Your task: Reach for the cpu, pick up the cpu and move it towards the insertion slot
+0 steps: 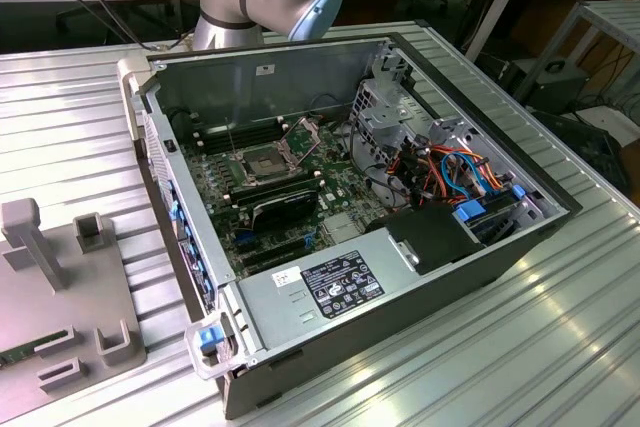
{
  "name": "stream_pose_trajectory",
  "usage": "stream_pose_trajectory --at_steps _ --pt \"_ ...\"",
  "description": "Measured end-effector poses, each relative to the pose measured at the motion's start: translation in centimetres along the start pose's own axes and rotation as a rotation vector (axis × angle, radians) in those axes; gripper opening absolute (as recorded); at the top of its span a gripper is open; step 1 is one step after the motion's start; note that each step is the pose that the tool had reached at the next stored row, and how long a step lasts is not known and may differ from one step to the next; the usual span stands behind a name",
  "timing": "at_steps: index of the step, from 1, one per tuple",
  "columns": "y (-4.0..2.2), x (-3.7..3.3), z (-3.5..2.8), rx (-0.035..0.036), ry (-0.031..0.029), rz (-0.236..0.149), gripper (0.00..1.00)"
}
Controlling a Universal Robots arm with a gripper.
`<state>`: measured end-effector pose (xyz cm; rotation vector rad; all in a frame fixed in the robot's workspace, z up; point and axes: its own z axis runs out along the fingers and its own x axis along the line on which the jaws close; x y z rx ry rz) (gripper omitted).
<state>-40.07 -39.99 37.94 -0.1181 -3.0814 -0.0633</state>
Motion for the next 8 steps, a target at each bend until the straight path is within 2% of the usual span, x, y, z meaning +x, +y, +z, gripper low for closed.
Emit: stream_pose_trajectory --at_steps 5,8 --pt "-0.58 1.4 0.12 -0.0009 -0.0011 -0.001 0.11" --pt "-0.76 2.56 0.28 -0.0014 -0.0059 -0.001 0.11"
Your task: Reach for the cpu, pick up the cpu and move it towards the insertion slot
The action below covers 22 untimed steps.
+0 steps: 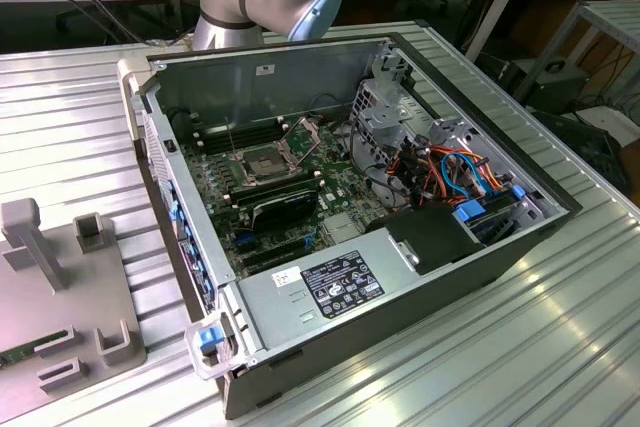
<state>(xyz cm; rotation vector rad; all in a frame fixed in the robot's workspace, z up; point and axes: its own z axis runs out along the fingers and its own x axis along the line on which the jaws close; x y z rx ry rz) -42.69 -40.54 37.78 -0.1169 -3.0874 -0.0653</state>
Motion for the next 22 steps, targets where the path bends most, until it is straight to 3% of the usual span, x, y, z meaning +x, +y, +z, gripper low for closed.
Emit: stream_pose_trajectory --at_steps 3,6,8,12,15,22 --pt "-0.09 0.91 0.25 -0.0017 -0.0039 0.0 0.11" --pt "-0.21 2.23 0.71 -0.0069 -0.0042 -0.002 0.11" --pt "-0.41 2.64 0.97 -0.0092 -0.0038 -0.005 0.11" --pt "-1.27 3.04 1.53 -0.0095 -0.003 -0.023 0.11" --pt "-1.41 3.54 1.68 -0.0093 -0.0032 -0.028 0.11" --pt "-1.42 3.62 1.73 -0.0092 -0.0031 -0.03 0.11"
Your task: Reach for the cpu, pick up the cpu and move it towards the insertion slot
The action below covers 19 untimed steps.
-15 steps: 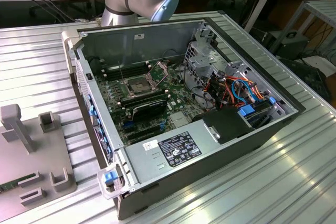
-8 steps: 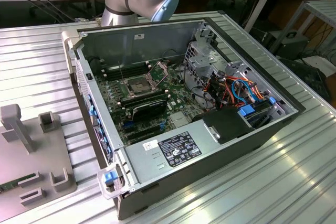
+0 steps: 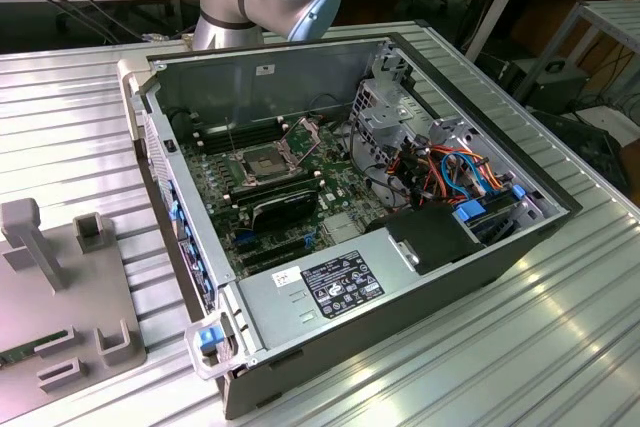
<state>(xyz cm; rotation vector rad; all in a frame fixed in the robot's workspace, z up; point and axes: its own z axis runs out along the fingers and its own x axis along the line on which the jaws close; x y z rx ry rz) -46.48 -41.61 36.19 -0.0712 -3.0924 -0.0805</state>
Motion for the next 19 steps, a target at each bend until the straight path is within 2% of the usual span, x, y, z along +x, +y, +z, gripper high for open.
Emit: stream_pose_trajectory --at_steps 7,8,9,10,11,13,14,15,17,18,19 --pt "0.0 0.01 0.01 0.0 0.0 0.0 0.11" --pt "0.0 0.01 0.0 0.0001 0.0001 0.0 0.23" --pt "0.0 0.02 0.01 0.0 0.0 0.0 0.29" --pt "0.0 0.02 0.01 0.0001 0.0 0.0 0.29" --pt "0.0 0.02 0.0 0.0001 0.0 0.0 0.42" --pt "0.0 0.02 0.01 0.0 0.0 0.0 0.42" --pt "0.0 0.03 0.01 0.0001 0.0 0.0 0.53" --pt "0.0 0.03 0.01 0.0 0.0 -0.001 0.53" --pt "0.0 0.09 0.17 0.0004 0.0004 -0.01 0.65" --pt "0.0 0.15 0.27 0.0007 0.0008 -0.016 0.65" --pt "-0.02 0.16 0.41 0.0012 0.0013 -0.025 0.72"
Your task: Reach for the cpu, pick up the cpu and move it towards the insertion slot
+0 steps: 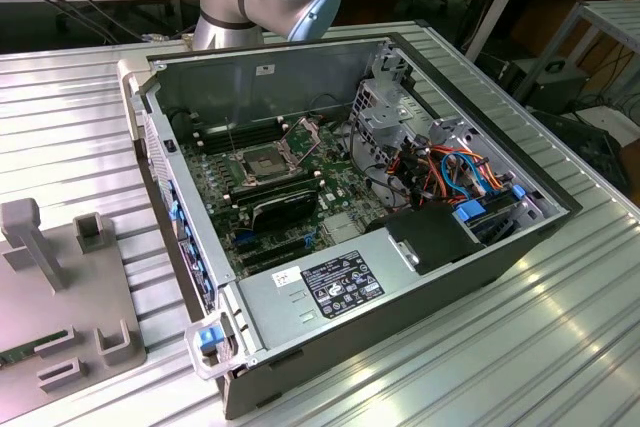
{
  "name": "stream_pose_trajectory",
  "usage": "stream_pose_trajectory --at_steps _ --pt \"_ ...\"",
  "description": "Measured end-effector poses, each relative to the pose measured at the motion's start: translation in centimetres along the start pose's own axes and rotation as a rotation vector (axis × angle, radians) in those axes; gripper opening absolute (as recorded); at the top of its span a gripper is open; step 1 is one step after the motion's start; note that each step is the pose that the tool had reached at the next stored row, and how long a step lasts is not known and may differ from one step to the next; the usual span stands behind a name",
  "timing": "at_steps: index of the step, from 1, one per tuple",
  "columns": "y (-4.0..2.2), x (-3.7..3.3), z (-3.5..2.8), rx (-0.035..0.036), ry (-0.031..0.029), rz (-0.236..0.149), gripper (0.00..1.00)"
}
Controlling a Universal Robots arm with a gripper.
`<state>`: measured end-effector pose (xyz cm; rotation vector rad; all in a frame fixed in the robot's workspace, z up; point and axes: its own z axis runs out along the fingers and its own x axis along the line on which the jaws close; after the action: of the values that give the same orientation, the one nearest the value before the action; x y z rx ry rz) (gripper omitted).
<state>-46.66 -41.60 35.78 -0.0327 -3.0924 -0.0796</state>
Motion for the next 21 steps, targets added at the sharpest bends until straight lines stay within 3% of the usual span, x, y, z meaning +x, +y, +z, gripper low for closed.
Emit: stream_pose_trajectory --at_steps 4,5,6,7,8,14,21 --pt "-0.18 0.26 0.76 0.0022 0.002 -0.043 0.72" --pt "-0.18 0.52 0.83 0.0022 -0.0042 -0.043 0.72" --pt "-0.19 0.85 0.87 0.0025 -0.0167 -0.044 0.72" --pt "-0.21 1.06 0.93 0.0026 -0.0244 -0.044 0.72" --pt "-0.21 1.14 1.03 0.0025 -0.0265 -0.044 0.72" --pt "-0.67 1.2 2.09 0.0025 -0.0267 -0.045 0.72" --pt "-0.7 1.2 2.22 -0.0004 -0.0266 -0.045 0.72"
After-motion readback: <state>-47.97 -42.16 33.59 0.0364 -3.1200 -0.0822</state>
